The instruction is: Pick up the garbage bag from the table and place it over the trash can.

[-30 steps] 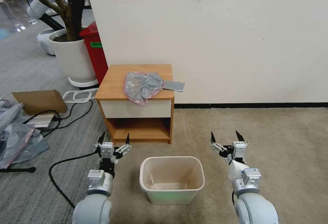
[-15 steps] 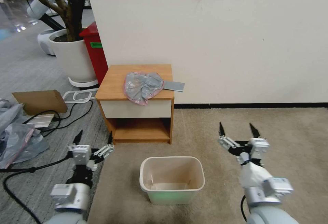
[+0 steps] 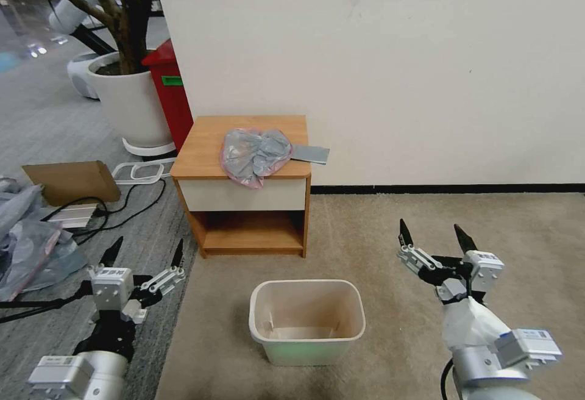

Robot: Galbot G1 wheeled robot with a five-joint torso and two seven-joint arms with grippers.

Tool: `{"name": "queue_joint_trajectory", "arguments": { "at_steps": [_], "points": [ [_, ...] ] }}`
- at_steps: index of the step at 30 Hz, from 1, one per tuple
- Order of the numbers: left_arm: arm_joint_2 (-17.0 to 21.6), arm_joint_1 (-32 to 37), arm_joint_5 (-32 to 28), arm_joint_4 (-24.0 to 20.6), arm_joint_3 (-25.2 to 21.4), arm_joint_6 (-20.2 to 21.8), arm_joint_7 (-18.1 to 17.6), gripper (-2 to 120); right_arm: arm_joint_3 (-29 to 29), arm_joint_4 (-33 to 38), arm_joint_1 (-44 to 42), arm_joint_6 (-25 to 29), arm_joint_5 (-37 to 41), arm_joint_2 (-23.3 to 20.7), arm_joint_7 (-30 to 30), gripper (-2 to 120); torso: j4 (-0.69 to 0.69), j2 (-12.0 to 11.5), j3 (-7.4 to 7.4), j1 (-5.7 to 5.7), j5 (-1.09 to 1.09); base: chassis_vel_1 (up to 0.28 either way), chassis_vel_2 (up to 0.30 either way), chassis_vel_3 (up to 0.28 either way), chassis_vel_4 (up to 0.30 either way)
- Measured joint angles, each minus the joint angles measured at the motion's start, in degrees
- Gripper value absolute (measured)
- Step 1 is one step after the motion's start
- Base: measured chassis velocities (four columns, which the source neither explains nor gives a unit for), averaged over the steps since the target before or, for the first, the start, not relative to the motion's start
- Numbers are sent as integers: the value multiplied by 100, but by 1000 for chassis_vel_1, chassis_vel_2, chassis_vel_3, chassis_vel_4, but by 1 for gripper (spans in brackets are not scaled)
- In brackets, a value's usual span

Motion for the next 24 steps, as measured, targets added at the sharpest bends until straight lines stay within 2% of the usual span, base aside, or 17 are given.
{"name": "queue_joint_trajectory", "arguments": {
  "at_steps": [4,7,8,11,12,16,17,20,21,24],
  "points": [
    [43,55,-104,17,-59,99,-137,100,-56,-253,298,-23,160,-76,23,100,0,0,0,0,-2,0,0,0,0],
    [5,87,-75,27,-74,100,-146,100,-237,-680,865,-56,864,-203,165,100,0,0,1,0,-1,0,0,0,0],
    [5,87,-75,27,-74,100,-146,100,-237,-680,865,-56,864,-203,165,100,0,0,1,0,-1,0,0,0,0],
    [-10,154,23,37,-119,34,-146,100,-533,-1224,1649,-139,2100,-341,313,100,1,-1,1,0,0,0,0,0,0],
    [-10,154,23,37,-119,34,-146,100,-533,-1224,1649,-139,2100,-341,313,100,1,-1,1,0,0,0,0,0,0],
    [-53,196,126,44,-122,-12,-136,100,-758,-1875,2720,-358,3905,-354,418,100,1,-1,1,0,0,0,0,0,0],
    [-53,196,126,44,-122,-12,-136,100,-758,-1875,2720,-358,3905,-354,418,100,1,-1,1,0,0,0,0,0,0],
    [-144,209,209,49,-52,0,-107,100,-779,-2592,3513,-583,5395,-167,556,100,1,-1,1,0,-1,0,0,0,0],
    [-144,209,209,49,-52,0,-107,100,-779,-2592,3513,-583,5395,-167,556,100,1,-1,1,0,-1,0,0,0,0],
    [-212,202,212,53,-41,18,-102,100,-731,-3266,4146,-720,6330,2,687,100,2,-1,2,0,-1,0,0,0,0]
  ]
}}
